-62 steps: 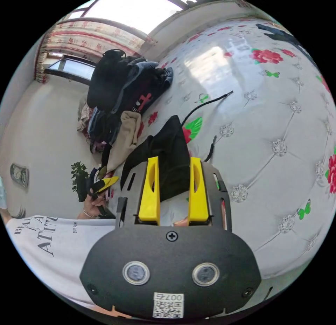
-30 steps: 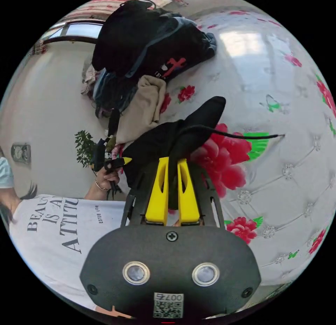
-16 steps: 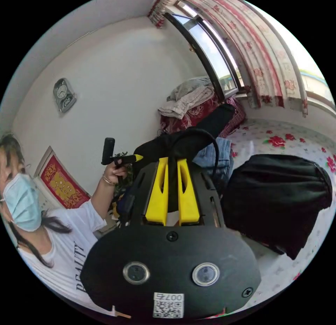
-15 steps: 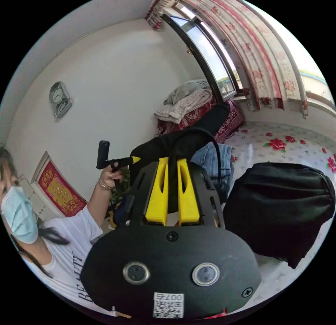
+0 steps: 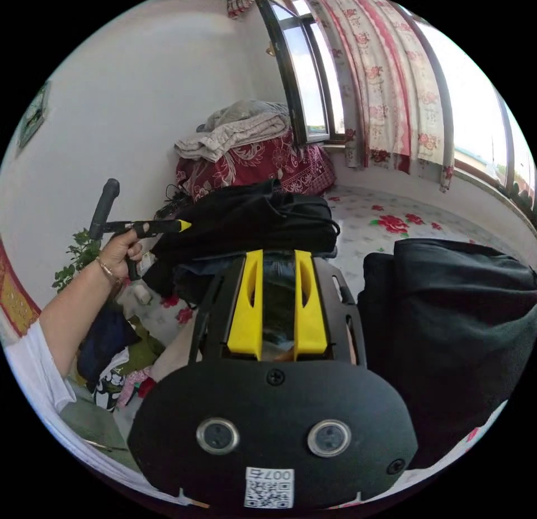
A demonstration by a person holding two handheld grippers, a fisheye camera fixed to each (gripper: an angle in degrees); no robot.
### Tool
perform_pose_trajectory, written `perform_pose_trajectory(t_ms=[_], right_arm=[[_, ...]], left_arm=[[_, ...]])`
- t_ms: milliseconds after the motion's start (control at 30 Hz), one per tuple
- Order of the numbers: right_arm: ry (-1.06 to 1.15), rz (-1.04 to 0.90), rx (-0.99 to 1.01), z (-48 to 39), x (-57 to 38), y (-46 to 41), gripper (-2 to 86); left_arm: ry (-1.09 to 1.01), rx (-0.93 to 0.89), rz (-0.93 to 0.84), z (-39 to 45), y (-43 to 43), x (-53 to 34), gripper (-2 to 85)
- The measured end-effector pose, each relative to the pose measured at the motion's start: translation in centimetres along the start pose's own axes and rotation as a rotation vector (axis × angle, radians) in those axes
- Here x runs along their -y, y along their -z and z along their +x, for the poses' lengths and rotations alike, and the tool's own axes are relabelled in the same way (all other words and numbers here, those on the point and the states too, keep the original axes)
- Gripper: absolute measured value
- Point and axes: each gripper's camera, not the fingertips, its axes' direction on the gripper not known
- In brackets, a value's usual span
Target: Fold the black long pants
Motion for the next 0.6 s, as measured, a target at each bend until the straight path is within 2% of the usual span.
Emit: perform_pose_trajectory(t_ms=[133, 200, 333, 467, 600], right_arm=[[0.038, -0.077, 0.128, -1.4, -7.5, 4.2, 5.4], [0.064, -0.118, 0.102, -1.8, -11.9, 6.2, 5.8], [0.045, -0.256, -0.09, -0.7, -23.0, 11.4, 6.2], [-0.193, -0.445, -0.205, 3.8, -33.5, 17.8, 6.0], [-0.465, -0.467, -0.323, 8.4, -41.1, 24.9, 5.7]], left_arm=[[-0.006, 0.021, 0.018, 1.1, 1.2, -2.1, 15.1], [-0.004, 0.05, 0.025, 1.9, 3.0, -4.4, 14.2], [-0.1, 0.073, 0.024, 5.3, 5.4, -10.1, 13.3], [-0.246, 0.022, -0.077, 11.5, 4.2, -20.6, 12.0], [-0.318, -0.097, -0.295, 18.3, -0.7, -33.1, 11.1]])
